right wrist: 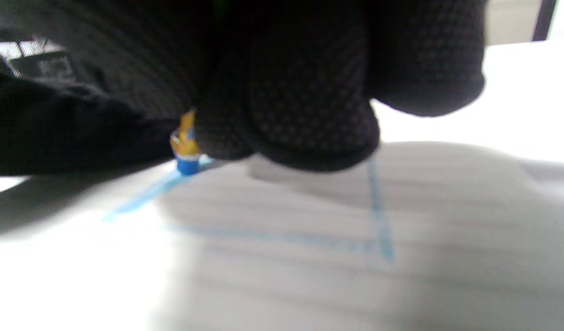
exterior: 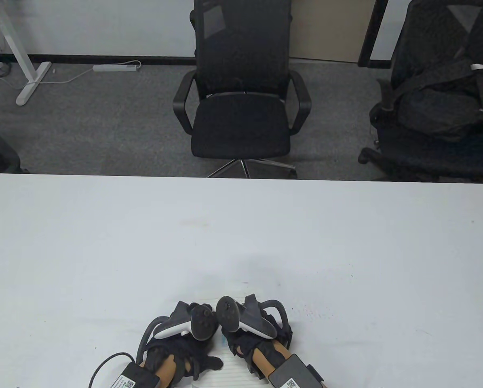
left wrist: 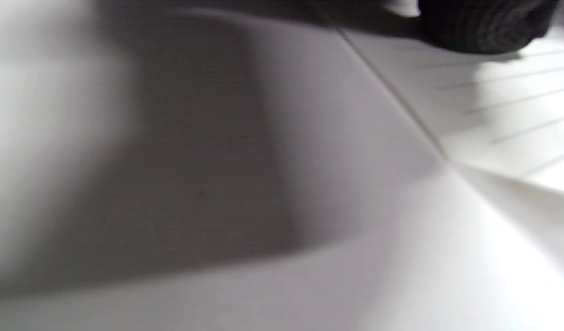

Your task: Apply wax crayon on paper

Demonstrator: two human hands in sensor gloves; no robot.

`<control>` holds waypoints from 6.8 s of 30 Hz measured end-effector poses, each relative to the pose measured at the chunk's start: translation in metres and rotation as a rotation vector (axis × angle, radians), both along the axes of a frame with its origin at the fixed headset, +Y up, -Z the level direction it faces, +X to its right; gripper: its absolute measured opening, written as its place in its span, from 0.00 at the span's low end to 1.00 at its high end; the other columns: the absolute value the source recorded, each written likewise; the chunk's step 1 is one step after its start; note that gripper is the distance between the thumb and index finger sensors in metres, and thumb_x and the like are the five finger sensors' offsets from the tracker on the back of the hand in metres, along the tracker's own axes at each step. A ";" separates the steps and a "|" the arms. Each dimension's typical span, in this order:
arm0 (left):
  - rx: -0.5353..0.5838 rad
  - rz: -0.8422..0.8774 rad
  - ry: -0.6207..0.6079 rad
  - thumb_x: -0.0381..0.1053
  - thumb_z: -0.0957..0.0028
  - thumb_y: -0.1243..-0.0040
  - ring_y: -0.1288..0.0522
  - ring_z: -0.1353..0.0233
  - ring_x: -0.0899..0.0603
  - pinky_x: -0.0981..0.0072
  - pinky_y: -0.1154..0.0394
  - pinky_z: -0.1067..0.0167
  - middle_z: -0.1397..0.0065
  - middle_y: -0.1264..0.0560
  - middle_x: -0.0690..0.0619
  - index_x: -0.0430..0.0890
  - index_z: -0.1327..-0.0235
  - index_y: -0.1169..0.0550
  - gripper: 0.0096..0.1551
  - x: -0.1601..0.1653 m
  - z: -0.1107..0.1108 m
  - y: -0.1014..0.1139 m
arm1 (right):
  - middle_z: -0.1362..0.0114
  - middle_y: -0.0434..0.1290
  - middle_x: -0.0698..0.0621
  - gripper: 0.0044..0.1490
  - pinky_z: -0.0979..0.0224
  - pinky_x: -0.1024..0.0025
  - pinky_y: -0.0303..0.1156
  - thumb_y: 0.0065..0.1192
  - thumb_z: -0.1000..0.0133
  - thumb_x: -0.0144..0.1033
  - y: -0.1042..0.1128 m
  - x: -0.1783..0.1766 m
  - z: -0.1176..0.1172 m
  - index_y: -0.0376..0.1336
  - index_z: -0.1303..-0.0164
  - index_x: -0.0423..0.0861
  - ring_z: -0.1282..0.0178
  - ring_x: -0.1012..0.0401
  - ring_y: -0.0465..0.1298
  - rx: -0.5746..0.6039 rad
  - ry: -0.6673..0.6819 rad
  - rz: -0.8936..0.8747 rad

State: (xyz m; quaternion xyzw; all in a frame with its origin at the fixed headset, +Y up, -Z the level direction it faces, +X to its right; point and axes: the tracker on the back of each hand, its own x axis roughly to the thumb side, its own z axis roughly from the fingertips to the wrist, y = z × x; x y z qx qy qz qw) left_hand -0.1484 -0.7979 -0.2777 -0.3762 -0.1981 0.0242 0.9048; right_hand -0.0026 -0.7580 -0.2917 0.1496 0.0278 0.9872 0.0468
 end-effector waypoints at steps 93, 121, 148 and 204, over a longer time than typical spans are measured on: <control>-0.004 -0.007 0.000 0.80 0.57 0.45 0.75 0.19 0.42 0.34 0.67 0.27 0.22 0.76 0.58 0.60 0.25 0.68 0.65 0.000 -0.001 -0.002 | 0.53 0.83 0.50 0.25 0.50 0.60 0.82 0.69 0.57 0.45 0.003 -0.002 0.003 0.73 0.49 0.54 0.64 0.61 0.84 0.023 0.040 0.043; -0.009 -0.003 0.004 0.80 0.57 0.46 0.75 0.19 0.43 0.34 0.67 0.27 0.23 0.76 0.58 0.61 0.25 0.68 0.65 0.000 -0.001 -0.002 | 0.52 0.83 0.51 0.25 0.49 0.59 0.82 0.69 0.56 0.45 0.007 0.001 0.003 0.73 0.48 0.55 0.63 0.60 0.84 -0.116 0.050 0.089; -0.012 -0.005 0.004 0.80 0.57 0.46 0.76 0.19 0.43 0.34 0.68 0.27 0.23 0.76 0.58 0.61 0.25 0.69 0.65 0.000 -0.001 -0.002 | 0.53 0.83 0.50 0.25 0.50 0.59 0.82 0.70 0.56 0.44 0.008 -0.006 0.013 0.74 0.49 0.54 0.64 0.60 0.84 -0.155 0.136 0.128; -0.016 -0.001 0.005 0.80 0.57 0.46 0.76 0.19 0.43 0.33 0.68 0.27 0.23 0.77 0.58 0.61 0.26 0.69 0.65 0.000 0.000 -0.003 | 0.52 0.83 0.51 0.25 0.49 0.60 0.82 0.69 0.55 0.45 0.003 0.008 -0.005 0.73 0.48 0.55 0.63 0.60 0.84 -0.111 0.011 0.048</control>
